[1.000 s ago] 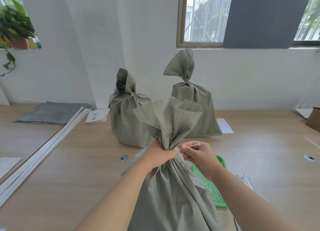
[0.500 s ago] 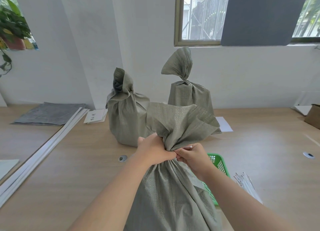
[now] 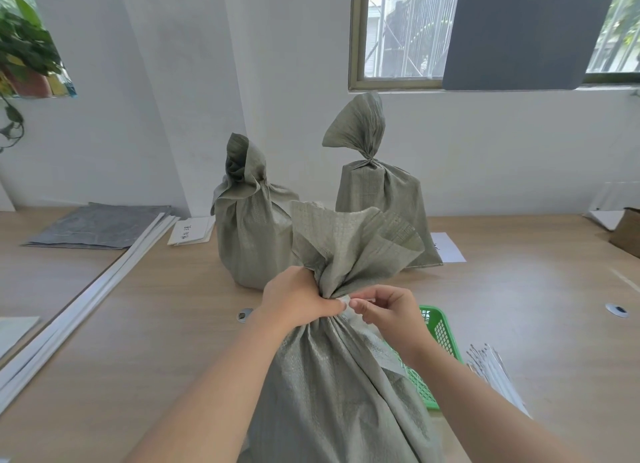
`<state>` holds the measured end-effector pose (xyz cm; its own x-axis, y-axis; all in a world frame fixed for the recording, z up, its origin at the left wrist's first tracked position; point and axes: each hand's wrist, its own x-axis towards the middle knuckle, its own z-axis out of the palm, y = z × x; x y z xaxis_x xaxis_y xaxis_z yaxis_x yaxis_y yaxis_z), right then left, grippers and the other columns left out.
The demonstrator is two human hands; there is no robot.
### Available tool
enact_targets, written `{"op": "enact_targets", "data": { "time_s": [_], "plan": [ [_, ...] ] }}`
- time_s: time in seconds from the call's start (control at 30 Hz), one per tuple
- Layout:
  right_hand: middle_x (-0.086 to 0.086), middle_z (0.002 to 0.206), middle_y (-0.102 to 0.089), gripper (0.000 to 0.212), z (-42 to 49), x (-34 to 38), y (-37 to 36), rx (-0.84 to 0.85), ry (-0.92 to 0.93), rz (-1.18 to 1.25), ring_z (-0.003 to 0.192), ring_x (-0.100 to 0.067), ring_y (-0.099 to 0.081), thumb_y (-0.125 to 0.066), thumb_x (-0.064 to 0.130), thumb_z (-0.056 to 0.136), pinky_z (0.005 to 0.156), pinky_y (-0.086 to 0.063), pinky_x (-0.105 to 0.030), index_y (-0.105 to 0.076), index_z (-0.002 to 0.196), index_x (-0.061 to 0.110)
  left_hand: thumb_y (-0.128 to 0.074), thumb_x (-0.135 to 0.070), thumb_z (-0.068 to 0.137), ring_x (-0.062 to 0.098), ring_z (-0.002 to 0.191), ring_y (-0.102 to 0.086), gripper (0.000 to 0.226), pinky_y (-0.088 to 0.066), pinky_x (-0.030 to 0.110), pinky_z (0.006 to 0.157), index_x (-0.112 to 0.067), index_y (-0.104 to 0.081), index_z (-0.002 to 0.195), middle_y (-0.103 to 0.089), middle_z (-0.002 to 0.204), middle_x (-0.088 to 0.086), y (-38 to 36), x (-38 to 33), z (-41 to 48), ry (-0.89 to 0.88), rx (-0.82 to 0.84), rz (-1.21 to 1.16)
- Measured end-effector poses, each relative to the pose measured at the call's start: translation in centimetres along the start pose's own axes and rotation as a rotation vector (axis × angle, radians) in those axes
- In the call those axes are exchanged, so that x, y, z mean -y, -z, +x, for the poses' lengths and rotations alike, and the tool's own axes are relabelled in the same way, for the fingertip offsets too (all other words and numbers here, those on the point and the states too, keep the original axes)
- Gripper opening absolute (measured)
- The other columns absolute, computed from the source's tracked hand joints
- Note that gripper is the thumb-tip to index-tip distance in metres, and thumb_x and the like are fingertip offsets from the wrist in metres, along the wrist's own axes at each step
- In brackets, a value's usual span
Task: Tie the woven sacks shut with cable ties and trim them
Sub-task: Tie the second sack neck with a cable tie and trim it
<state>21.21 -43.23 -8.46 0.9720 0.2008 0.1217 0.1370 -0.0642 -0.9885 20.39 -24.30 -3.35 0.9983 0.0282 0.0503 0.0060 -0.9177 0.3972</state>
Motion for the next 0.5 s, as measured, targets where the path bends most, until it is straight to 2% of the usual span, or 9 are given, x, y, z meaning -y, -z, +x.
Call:
{"op": "enact_targets", "data": {
  "time_s": [0.1, 0.17, 0.23, 0.3, 0.37, 0.43, 0.5],
  "plan": [
    [-0.003, 0.064, -0.067, 0.006, -0.2, 0.2, -0.1, -0.011, 0.038, -0.067, 0.059, -0.010, -0.053, -0.078, 0.013, 0.085, 0.058, -0.046, -0.021, -0.079, 0.081, 0.008, -0.066, -0.071, 0.068, 0.014, 0.090, -0.065, 0.051, -0.054, 0.032, 0.078, -0.028, -0.072, 0.094, -0.069, 0.088, -0.011, 0.4, 0.0, 0.0, -0.027, 0.034, 0.017],
    [-0.002, 0.063, -0.066, 0.010, -0.1, 0.5, -0.2, -0.029, 0.042, -0.099, 0.056, -0.010, -0.052, -0.077, 0.016, 0.085, 0.055, -0.044, -0.020, -0.078, 0.079, 0.008, -0.061, -0.074, 0.071, 0.013, 0.096, -0.061, 0.048, -0.045, 0.036, 0.092, -0.029, -0.070, 0.089, -0.068, 0.086, -0.013, 0.5, -0.2, 0.1, -0.055, 0.054, 0.097],
    [0.003, 0.057, -0.065, 0.015, 0.0, 0.8, -0.3, -0.065, 0.013, -0.101, 0.050, -0.007, -0.050, -0.076, 0.015, 0.086, 0.049, -0.040, -0.016, -0.076, 0.073, 0.007, -0.057, -0.076, 0.071, 0.012, 0.098, -0.058, 0.048, -0.038, 0.037, 0.097, -0.030, -0.068, 0.080, -0.065, 0.080, -0.015, 0.5, -0.3, 0.1, -0.081, 0.046, 0.156],
    [0.007, 0.049, -0.060, 0.020, 0.0, 1.0, -0.4, -0.090, -0.025, -0.088, 0.042, -0.003, -0.045, -0.073, 0.009, 0.087, 0.043, -0.034, -0.013, -0.073, 0.068, 0.006, -0.063, -0.068, 0.072, 0.011, 0.091, -0.061, 0.042, -0.046, 0.035, 0.090, -0.027, -0.069, 0.079, -0.067, 0.079, -0.013, 0.5, -0.3, 0.1, -0.102, 0.066, 0.077],
    [0.002, 0.050, -0.060, 0.023, 0.0, 1.1, -0.6, -0.082, -0.041, -0.079, 0.044, -0.007, -0.047, -0.069, 0.005, 0.086, 0.045, -0.036, -0.016, -0.072, 0.063, 0.004, -0.071, -0.058, 0.071, 0.010, 0.081, -0.066, 0.032, -0.055, 0.034, 0.074, -0.025, -0.067, 0.072, -0.069, 0.074, -0.009, 0.5, -0.5, -0.1, -0.101, 0.093, -0.053],
    [-0.002, 0.053, -0.060, 0.026, -0.1, 1.2, -0.8, -0.057, -0.047, -0.081, 0.048, -0.011, -0.049, -0.068, 0.003, 0.086, 0.049, -0.039, -0.018, -0.070, 0.060, 0.005, -0.073, -0.055, 0.069, 0.010, 0.074, -0.066, 0.032, -0.052, 0.031, 0.061, -0.024, -0.066, 0.068, -0.068, 0.069, -0.007, 0.3, -0.6, -0.1, -0.104, 0.085, -0.077],
    [0.001, 0.050, -0.060, 0.028, -0.2, 1.3, -0.9, -0.047, -0.065, -0.077, 0.045, -0.007, -0.049, -0.067, 0.002, 0.087, 0.048, -0.038, -0.015, -0.071, 0.059, 0.008, -0.072, -0.055, 0.067, 0.013, 0.072, -0.066, 0.035, -0.047, 0.029, 0.056, -0.021, -0.066, 0.068, -0.067, 0.067, -0.005, 0.2, -0.6, 0.0, -0.107, 0.085, -0.058]
  ]
}}
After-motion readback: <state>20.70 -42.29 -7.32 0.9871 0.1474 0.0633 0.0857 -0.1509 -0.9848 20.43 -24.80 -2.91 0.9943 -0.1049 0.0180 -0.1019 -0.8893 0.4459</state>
